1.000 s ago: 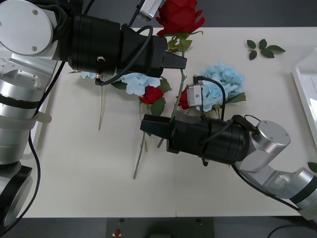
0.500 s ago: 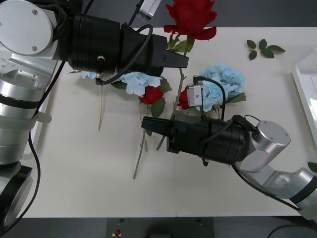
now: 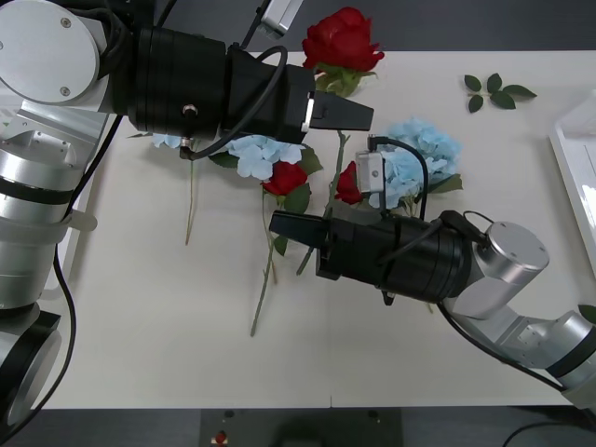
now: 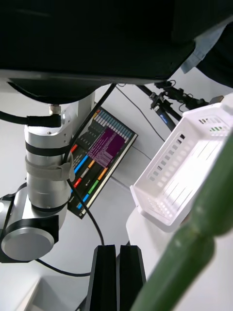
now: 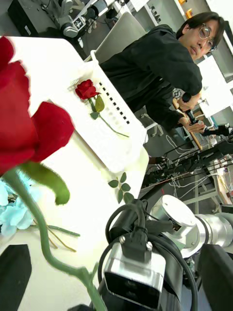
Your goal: Put the red flowers into the right box and the blue flowers into the left box
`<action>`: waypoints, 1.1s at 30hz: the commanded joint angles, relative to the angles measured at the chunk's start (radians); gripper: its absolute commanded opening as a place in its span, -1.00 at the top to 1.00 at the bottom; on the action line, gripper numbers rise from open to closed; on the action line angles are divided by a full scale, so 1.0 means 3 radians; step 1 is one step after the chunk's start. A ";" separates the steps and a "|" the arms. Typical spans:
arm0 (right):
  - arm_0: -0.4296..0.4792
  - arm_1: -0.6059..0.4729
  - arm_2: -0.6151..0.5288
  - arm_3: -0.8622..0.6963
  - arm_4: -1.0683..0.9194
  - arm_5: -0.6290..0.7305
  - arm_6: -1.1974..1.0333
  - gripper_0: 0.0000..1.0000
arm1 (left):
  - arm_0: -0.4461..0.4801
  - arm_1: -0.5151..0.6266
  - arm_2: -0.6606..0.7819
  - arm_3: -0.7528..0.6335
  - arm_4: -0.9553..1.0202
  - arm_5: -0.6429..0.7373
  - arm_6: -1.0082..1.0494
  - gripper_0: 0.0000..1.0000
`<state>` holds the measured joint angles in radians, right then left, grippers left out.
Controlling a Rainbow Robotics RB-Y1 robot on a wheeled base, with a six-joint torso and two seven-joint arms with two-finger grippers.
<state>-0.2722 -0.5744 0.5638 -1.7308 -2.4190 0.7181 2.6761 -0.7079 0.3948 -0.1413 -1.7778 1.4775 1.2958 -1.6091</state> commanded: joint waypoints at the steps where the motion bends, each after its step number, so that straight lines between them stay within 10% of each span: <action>1: -0.0105 -0.0141 -0.0028 -0.0039 -0.0016 -0.0011 0.0097 1.00 | -0.0085 0.0054 0.0016 -0.0067 0.0030 -0.0009 -0.0092 -1.00; 33: -0.0407 -0.2294 -0.0207 0.1587 0.0501 0.0194 -0.0836 1.00 | 0.0115 0.1148 0.0098 0.0409 -0.0293 0.0017 0.0189 -1.00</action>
<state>-0.3807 -1.2032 0.5202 -1.3029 -2.2826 0.7602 2.4582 -0.6529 0.7196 -0.1387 -1.6800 1.4351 1.2801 -1.6064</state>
